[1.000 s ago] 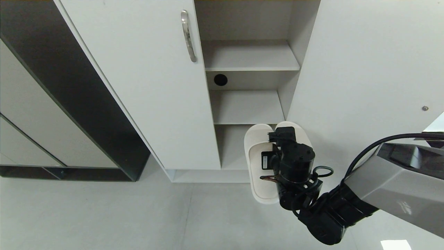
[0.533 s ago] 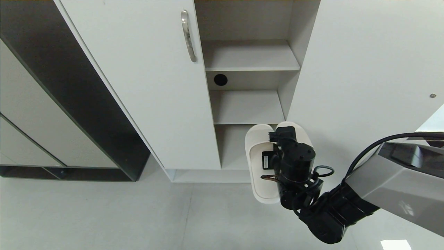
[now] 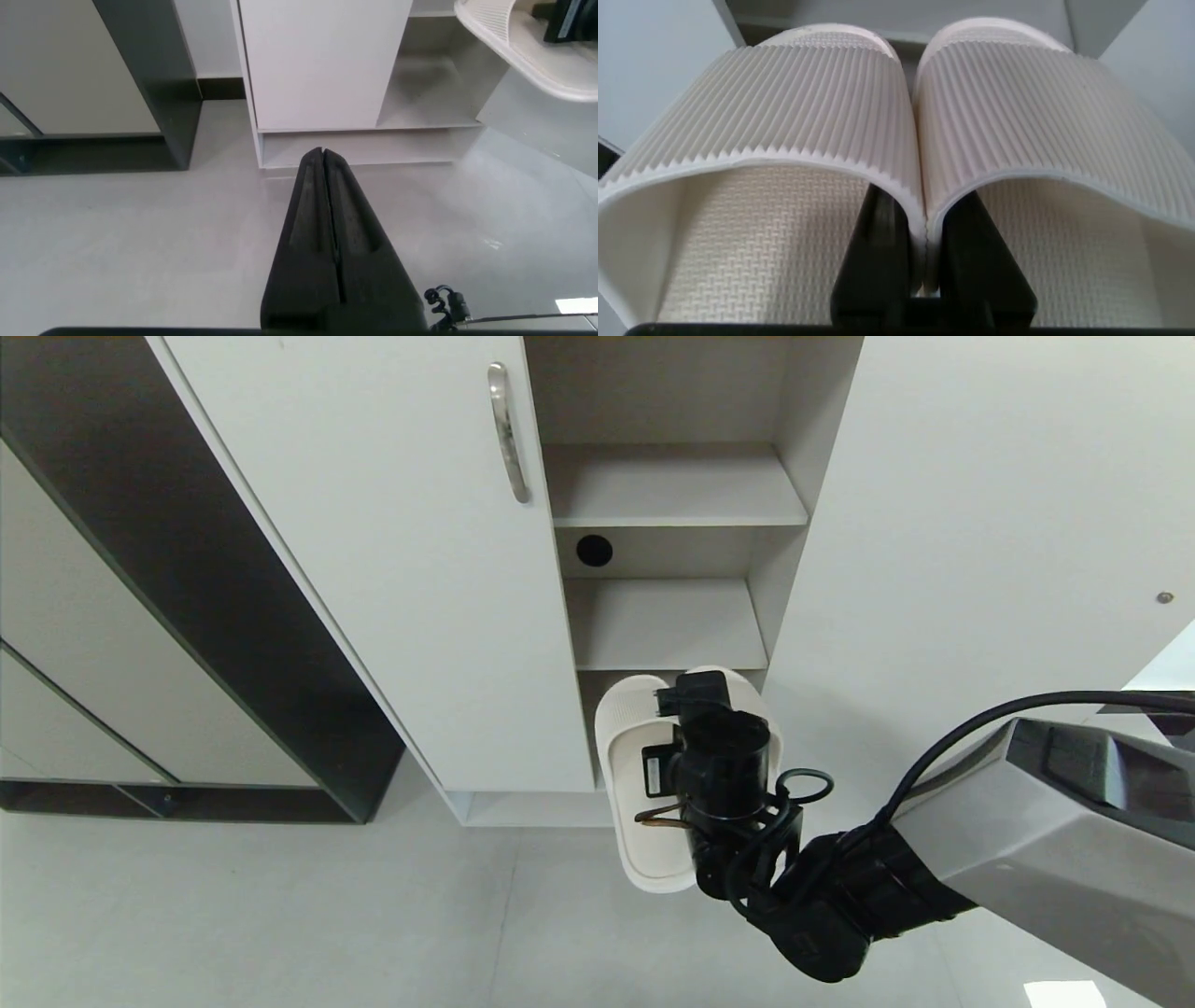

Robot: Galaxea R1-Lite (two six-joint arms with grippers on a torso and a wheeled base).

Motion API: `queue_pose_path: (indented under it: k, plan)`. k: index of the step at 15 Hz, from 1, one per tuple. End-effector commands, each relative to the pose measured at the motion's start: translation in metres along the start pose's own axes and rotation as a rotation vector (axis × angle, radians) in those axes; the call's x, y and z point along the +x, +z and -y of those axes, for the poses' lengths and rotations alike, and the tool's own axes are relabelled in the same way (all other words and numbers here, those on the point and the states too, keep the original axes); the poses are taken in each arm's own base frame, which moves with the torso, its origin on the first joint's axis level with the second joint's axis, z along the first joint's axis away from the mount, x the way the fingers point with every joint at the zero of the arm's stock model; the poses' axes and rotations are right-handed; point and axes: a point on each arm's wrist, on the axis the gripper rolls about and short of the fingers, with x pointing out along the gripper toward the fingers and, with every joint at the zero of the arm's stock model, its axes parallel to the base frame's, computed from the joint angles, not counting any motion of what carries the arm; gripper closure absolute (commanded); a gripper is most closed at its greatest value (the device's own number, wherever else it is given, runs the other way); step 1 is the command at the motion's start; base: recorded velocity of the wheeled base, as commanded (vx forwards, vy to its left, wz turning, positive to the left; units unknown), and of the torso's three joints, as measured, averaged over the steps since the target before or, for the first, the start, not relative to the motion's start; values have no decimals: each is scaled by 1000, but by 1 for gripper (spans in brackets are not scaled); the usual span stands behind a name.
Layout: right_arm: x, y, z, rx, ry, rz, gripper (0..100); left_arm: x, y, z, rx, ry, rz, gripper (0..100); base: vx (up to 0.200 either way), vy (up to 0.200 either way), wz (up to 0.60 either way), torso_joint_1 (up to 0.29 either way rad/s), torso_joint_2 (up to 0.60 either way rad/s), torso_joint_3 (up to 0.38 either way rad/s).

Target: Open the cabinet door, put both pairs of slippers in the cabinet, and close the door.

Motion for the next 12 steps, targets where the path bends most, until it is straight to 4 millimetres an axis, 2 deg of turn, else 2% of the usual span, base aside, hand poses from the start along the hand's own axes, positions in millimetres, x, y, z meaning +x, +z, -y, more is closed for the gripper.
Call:
queue_pose_path:
  k: [1,6,8,12]
  plan:
    - [0,-4,-4,2,4,-14,100,0,0,0,0,-1,1,100,0,0,0,0,0,0]
    - [3,-11,-3,17,-26,-24,100,0,0,0,-2,0,1,100,0,0,0,0,0,0]
    - [2,-6,-2,20,-27,-17,100,0,0,0,-2,0,1,100,200,0,0,-2,0,0]
    - [3,-9,-2,11,-27,-24,100,0,0,0,-2,0,1,100,200,0,0,-5,5,4]
